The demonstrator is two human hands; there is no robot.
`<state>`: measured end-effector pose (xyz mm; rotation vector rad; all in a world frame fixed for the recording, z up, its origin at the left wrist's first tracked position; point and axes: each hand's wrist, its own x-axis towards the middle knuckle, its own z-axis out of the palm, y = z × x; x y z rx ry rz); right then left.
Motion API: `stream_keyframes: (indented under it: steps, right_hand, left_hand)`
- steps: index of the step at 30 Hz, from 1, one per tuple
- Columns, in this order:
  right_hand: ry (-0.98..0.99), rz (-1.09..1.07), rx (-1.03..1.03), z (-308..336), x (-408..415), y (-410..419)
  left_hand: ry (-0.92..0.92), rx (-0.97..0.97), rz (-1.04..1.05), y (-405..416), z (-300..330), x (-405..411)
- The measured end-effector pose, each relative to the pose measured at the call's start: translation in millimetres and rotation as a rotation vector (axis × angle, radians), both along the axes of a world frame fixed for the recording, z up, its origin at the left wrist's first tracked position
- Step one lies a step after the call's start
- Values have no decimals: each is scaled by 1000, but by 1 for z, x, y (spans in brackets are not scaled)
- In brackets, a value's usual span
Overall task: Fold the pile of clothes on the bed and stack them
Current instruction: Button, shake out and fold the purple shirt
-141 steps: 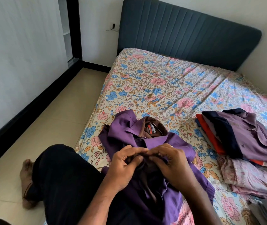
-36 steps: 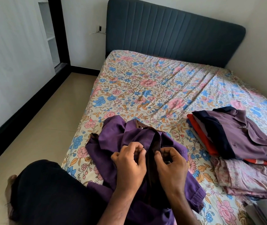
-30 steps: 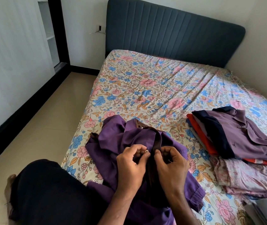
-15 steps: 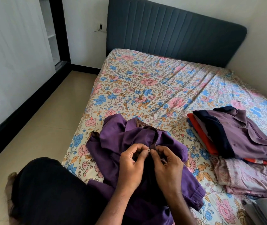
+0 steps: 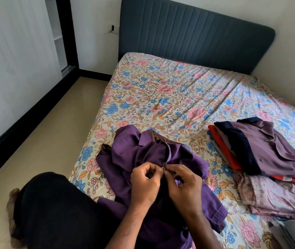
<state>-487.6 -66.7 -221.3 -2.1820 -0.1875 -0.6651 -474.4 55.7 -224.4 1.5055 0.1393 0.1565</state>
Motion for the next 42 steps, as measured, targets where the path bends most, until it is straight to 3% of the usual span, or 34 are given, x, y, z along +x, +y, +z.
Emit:
stream_keyframes:
  steps: [5,11,18,24,25,28,31,36,42]
  right_hand:
    - [-12,78,-44,-2,1,-11]
    - [15,61,44,-5,0,-14]
    - [133,163,0,1,1,-16]
    - [71,147,-30,-4,1,-16]
    - [66,131,-16,-4,2,-17]
    - [74,111,-11,-5,5,-20]
    - [40,180,-68,0,3,-24]
    - [30,207,-71,1,3,-26]
    - [52,159,-24,0,3,-31]
  left_hand:
    - [83,-114,-67,3,6,-2]
    - [95,-97,-101,6,9,-3]
    - [90,-83,-202,14,9,0]
    - [71,-29,-174,10,3,0]
    - [35,38,-134,8,1,-1]
    - [-218,479,69,6,1,-5]
    - [-486,739,-18,11,7,-3]
    - [-557,759,-161,17,-2,3]
    - [-562,922,-62,26,-4,6]
